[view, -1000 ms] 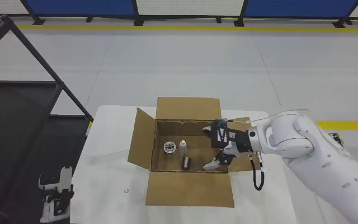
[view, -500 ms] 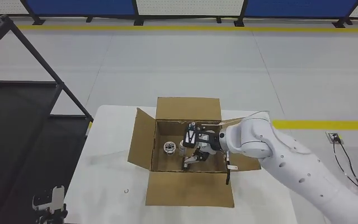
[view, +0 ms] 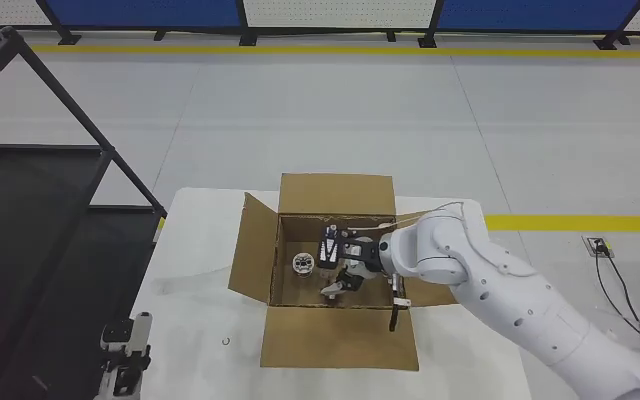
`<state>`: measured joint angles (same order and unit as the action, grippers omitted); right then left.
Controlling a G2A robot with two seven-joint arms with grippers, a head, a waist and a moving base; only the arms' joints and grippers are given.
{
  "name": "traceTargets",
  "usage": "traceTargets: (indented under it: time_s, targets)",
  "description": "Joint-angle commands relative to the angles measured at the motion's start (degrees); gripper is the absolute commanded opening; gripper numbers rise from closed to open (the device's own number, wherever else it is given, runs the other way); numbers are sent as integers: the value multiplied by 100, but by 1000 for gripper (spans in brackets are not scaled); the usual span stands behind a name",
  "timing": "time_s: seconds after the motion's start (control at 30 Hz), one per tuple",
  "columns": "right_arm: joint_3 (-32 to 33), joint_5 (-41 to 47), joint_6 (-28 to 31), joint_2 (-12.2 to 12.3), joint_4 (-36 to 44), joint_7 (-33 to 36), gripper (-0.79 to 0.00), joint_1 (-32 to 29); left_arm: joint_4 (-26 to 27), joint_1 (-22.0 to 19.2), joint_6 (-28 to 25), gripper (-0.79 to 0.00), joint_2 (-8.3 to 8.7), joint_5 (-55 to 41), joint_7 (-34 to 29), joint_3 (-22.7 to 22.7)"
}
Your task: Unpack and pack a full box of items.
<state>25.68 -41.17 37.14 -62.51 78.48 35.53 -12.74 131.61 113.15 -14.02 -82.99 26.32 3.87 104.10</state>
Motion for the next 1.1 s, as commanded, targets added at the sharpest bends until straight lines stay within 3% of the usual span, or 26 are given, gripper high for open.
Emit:
traceTargets:
  time_s: [0.0, 0.43, 0.83, 0.87, 0.9, 0.93, 1.07]
  targets:
    - [-145, -26, -138, -148, -224, 74, 0, 98, -39, -80, -42, 0, 20, -224, -267, 115]
    - [-849, 184, -73, -1288, -2565, -134, 0, 536, 31, -109, -145, 0, 50, -600, -581, 301]
    - [-1011, -319, -106, -1960, -3841, -869, 0, 544, 31, -109, -145, 0, 50, -600, -581, 301]
    - [-1014, -338, -85, -2002, -3925, -894, -18, 540, 31, -109, -145, 0, 50, -600, -581, 301]
    - [-1016, -356, -71, -2043, -4000, -913, -114, 537, 31, -109, -145, 0, 50, -600, -581, 301]
    - [-1016, -370, -52, -2083, -4076, -931, -363, 534, 31, -109, -145, 0, 50, -600, -581, 301]
    - [-998, -409, 43, -2224, -4348, -1000, -499, 535, 31, -109, -145, 0, 50, -600, -581, 301]
